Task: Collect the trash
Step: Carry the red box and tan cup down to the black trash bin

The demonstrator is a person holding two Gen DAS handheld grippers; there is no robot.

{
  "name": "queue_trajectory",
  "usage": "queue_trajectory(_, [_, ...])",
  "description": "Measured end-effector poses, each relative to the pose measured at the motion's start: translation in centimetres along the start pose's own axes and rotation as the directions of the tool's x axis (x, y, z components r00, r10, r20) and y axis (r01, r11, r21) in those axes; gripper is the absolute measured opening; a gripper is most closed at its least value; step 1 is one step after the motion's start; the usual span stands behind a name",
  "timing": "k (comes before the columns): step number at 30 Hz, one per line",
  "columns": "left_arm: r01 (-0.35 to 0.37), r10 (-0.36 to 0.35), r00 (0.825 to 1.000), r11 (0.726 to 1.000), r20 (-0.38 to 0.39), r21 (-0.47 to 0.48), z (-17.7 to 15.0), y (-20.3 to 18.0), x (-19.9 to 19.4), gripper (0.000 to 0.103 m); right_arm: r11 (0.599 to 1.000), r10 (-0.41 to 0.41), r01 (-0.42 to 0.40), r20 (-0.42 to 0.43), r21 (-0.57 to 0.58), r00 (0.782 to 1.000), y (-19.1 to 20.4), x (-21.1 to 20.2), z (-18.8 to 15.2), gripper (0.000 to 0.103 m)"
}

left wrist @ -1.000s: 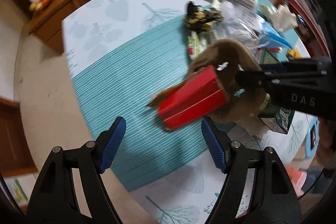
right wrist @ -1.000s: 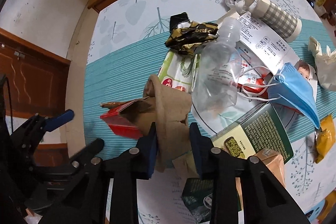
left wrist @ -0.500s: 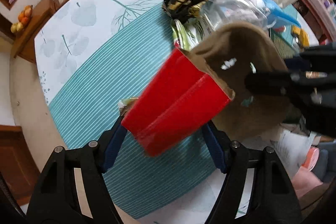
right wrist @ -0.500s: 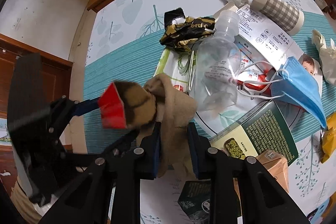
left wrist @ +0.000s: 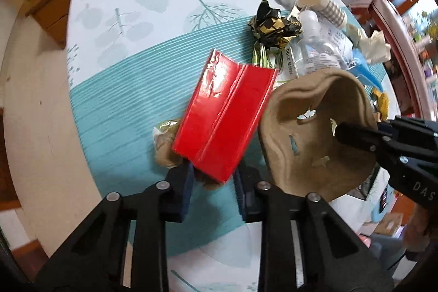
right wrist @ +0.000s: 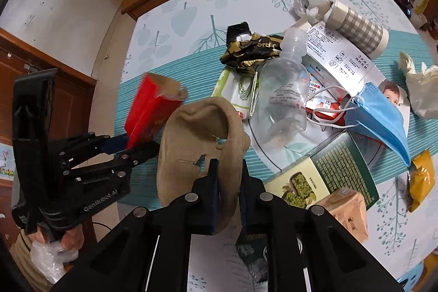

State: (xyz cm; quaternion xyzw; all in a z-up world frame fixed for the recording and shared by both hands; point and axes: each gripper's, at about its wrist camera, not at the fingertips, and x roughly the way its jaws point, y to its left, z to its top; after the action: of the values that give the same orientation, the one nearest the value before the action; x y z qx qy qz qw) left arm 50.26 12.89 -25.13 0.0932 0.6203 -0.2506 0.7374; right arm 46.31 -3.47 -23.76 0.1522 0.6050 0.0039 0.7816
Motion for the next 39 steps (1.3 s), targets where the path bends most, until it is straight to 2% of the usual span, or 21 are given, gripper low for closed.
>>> queue_trajectory(1, [0.002, -0.002, 1.0, 1.0, 0.003, -0.009, -0.4, -0.1, -0.4, 0.008, 1.0, 0.001, -0.001, 0.005, -0.002, 1.0, 0.1, -0.3, -0.2, 0.012])
queue_trajectory(2, [0.013, -0.013, 1.0, 1.0, 0.003, -0.02, -0.9, -0.1, -0.8, 0.004, 1.0, -0.001, 0.001, 0.016, -0.006, 1.0, 0.2, -0.9, -0.5, 0.012])
queue_trajectory(7, [0.018, -0.017, 1.0, 0.998, 0.002, -0.064, -2.6, -0.5, -2.2, 0.004, 1.0, -0.011, 0.013, 0.05, -0.027, 0.999, 0.7, -3.2, -2.0, 0.012])
queue_trajectory(12, [0.049, -0.053, 0.998, 0.993, -0.039, -0.108, -4.7, -0.1, -1.2, 0.004, 0.998, -0.009, 0.012, 0.07, -0.056, 0.998, 1.0, -5.6, -4.0, 0.012])
queue_trajectory(16, [0.063, -0.067, 0.997, 0.989, -0.025, -0.132, -6.0, -0.3, -2.1, 0.003, 0.998, 0.005, 0.0, 0.084, -0.058, 0.996, 1.0, -7.2, -5.3, 0.012])
queue_trajectory(22, [0.081, -0.079, 0.997, 0.987, 0.021, -0.142, -8.7, -2.0, -5.9, 0.003, 0.998, 0.027, -0.02, 0.1, -0.063, 0.995, 0.7, -9.9, -8.1, 0.012])
queue_trajectory(28, [0.102, -0.094, 0.994, 0.984, 0.062, -0.145, -13.2, -6.0, -10.2, 0.003, 0.996, 0.041, -0.034, 0.098, -0.08, 0.994, -0.6, -12.6, -12.0, 0.012])
queue_trajectory(33, [0.097, -0.084, 0.993, 0.982, 0.081, -0.162, -18.2, -11.5, -12.5, 0.003, 0.994, 0.065, -0.056, 0.093, -0.096, 0.994, -3.2, -15.5, -16.6, 0.012])
queue_trajectory(39, [0.065, -0.044, 0.993, 0.978, 0.107, -0.196, -24.5, -19.1, -13.3, 0.004, 0.986, 0.102, -0.089, 0.091, -0.139, 0.991, -7.9, -19.0, -23.4, 0.012])
